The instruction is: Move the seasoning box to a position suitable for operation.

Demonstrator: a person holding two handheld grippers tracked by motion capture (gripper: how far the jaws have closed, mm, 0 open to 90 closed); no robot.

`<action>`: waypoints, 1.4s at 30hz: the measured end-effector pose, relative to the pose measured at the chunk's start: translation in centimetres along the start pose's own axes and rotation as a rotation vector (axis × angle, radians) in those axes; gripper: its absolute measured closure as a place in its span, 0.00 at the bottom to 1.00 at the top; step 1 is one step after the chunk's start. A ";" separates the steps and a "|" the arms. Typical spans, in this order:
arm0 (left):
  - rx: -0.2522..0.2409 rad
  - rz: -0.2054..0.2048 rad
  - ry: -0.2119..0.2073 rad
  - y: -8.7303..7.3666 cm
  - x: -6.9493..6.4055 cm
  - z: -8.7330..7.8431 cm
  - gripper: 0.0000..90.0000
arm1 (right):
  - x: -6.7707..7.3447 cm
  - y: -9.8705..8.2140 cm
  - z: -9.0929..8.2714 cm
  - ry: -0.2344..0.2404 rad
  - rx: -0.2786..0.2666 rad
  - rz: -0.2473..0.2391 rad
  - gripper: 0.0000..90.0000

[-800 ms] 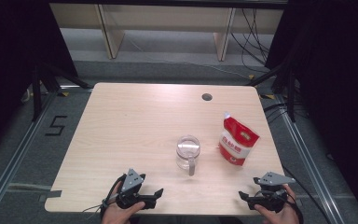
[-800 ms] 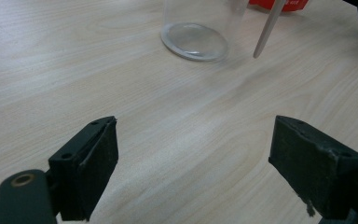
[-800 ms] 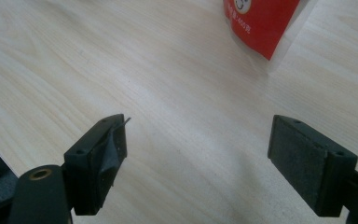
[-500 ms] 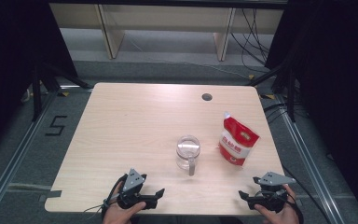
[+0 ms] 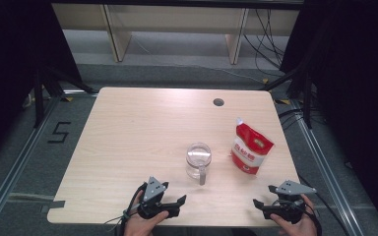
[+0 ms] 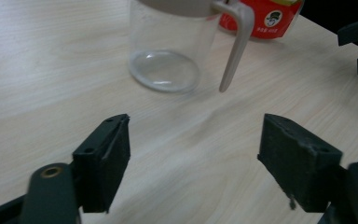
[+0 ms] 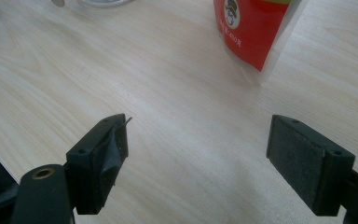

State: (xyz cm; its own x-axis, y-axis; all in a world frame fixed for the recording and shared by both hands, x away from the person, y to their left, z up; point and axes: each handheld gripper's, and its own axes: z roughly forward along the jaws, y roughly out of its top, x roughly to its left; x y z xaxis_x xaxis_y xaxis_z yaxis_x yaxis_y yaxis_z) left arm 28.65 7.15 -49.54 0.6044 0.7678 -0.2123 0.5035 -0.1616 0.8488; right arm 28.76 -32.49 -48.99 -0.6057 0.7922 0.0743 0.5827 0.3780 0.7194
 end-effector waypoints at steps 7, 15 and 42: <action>-0.030 0.045 0.011 1.1 -2.0 2.5 0.46 | 0.2 0.0 0.0 0.001 -0.002 0.009 0.24; -0.023 0.026 0.030 1.6 -2.8 5.0 0.60 | 0.1 0.0 0.0 -0.019 -0.025 -0.025 0.24; 0.015 0.143 -0.002 1.8 -1.8 5.6 0.85 | 0.3 0.1 0.2 -0.013 -0.024 -0.053 0.26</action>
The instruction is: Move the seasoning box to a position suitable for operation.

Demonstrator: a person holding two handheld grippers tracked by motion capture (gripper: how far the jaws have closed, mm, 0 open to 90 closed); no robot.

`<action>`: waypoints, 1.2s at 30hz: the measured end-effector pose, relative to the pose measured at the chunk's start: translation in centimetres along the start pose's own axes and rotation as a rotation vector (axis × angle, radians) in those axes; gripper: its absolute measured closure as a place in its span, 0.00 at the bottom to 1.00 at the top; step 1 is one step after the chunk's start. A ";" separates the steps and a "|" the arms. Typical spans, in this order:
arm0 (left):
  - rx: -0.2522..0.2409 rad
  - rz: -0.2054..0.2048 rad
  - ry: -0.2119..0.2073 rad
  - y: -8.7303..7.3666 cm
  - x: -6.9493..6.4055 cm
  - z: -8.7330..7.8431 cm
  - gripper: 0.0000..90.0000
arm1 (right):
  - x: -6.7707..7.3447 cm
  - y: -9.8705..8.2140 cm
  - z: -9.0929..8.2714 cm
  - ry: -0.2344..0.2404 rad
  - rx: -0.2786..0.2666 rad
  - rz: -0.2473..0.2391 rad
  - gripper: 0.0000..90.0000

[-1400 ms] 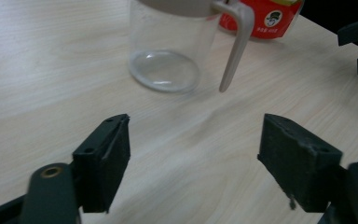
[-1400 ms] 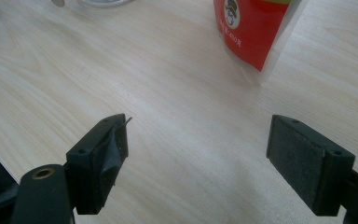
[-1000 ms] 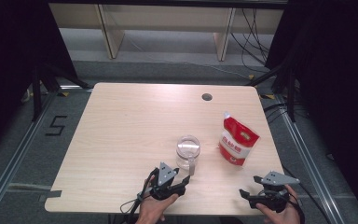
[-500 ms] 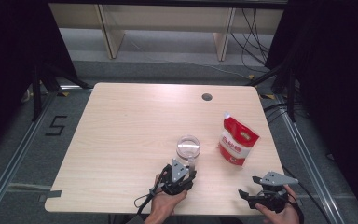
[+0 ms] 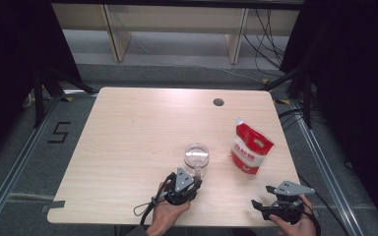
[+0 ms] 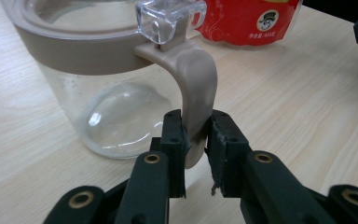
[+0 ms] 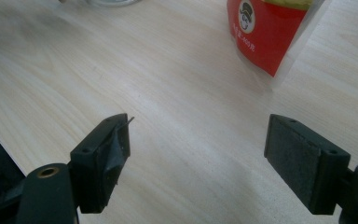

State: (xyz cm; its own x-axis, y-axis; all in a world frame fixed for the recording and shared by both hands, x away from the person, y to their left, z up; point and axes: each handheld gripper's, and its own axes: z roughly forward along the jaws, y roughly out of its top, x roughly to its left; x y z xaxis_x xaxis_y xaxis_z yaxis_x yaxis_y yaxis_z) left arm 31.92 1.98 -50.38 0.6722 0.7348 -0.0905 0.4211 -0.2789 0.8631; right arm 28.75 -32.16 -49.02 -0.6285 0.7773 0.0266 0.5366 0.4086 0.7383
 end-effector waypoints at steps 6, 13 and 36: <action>0.024 0.009 -0.044 -0.6 1.9 -1.7 0.83 | 0.1 0.0 0.1 0.005 0.000 0.002 0.26; 0.047 0.030 -0.022 -1.1 3.9 -3.5 0.81 | 0.2 0.0 0.1 0.016 0.012 0.005 0.26; 0.024 0.076 0.118 0.4 5.4 -3.8 0.63 | 0.2 0.1 0.2 0.003 0.011 -0.019 0.26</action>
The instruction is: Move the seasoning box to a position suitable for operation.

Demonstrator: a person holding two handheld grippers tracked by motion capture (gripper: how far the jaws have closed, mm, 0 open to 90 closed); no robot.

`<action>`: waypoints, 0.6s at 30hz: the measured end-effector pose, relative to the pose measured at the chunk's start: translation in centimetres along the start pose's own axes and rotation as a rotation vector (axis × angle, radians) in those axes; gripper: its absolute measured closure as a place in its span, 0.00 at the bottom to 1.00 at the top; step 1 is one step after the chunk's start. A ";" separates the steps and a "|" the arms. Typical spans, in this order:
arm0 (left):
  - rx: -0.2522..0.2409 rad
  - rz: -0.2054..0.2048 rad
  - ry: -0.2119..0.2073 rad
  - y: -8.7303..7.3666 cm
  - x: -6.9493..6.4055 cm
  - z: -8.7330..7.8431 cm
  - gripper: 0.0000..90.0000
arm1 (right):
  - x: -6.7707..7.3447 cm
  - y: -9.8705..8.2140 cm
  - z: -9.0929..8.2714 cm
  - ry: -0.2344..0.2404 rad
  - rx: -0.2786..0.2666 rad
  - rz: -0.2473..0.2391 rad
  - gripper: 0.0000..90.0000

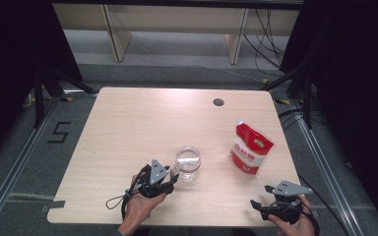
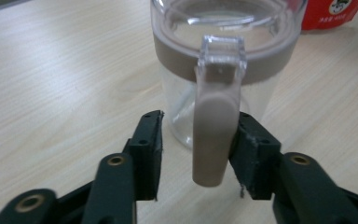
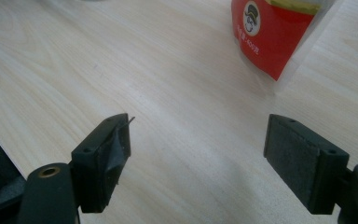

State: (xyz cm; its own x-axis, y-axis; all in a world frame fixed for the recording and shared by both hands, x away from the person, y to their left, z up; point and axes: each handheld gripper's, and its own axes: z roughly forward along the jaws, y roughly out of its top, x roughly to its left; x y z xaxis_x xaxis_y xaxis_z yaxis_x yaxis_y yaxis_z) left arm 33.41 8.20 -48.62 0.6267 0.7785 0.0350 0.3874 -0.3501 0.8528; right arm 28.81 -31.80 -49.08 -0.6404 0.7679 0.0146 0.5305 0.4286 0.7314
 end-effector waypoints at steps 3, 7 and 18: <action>-0.018 0.027 -0.022 0.3 0.0 0.0 0.74 | 0.0 0.0 0.1 0.002 -0.005 -0.013 0.26; -0.031 0.052 -0.052 0.3 0.2 -0.1 0.80 | 0.0 0.0 0.1 0.008 -0.003 -0.012 0.27; -0.060 0.073 -0.165 -0.2 0.9 -0.5 0.81 | 0.0 0.1 0.1 0.032 0.016 -0.006 0.27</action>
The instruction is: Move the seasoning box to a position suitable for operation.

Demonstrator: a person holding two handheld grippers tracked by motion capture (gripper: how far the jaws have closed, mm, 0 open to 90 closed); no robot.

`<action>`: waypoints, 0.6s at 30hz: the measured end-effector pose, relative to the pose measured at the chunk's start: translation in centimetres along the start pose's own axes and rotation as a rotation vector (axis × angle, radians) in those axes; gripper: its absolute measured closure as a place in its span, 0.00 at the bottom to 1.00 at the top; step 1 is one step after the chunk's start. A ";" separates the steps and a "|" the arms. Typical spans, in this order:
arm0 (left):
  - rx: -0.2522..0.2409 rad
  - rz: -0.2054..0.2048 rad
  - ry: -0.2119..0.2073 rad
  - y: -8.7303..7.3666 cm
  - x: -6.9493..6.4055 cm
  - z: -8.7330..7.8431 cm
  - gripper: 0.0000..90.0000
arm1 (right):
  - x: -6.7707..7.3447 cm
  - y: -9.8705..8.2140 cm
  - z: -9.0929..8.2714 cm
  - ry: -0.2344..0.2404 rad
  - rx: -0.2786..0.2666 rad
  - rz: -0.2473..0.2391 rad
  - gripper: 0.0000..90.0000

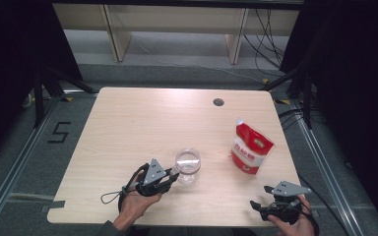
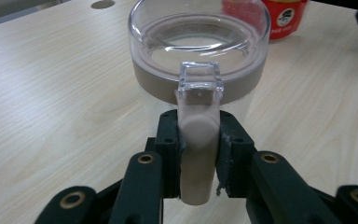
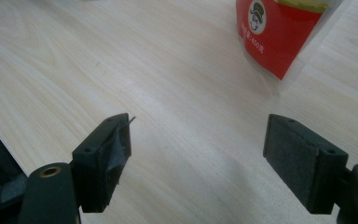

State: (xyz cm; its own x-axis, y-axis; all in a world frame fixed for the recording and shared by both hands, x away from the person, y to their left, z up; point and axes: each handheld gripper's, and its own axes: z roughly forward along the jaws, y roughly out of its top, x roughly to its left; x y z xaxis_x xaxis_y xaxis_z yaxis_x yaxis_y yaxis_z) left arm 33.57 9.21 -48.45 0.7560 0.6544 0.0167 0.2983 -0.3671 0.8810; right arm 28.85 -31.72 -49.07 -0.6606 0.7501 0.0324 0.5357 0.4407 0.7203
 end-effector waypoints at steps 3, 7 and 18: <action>-0.001 0.012 -0.029 0.0 -0.2 0.0 0.81 | 0.4 0.0 0.0 -0.010 0.006 0.028 0.27; -0.012 0.038 -0.063 0.0 -0.5 0.2 0.81 | 0.3 -0.1 0.1 -0.001 -0.001 0.028 0.27; 0.009 0.076 -0.086 0.2 0.1 0.5 0.79 | 0.1 0.0 0.1 -0.022 -0.006 -0.012 0.27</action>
State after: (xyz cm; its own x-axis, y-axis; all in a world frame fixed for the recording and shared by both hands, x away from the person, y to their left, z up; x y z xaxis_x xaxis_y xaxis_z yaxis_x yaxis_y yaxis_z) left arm 33.97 8.84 -48.54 0.8238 0.5654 0.0425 0.2428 -0.4196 0.8746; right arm 28.81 -31.59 -49.15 -0.6554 0.7553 0.0087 0.5247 0.4470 0.7245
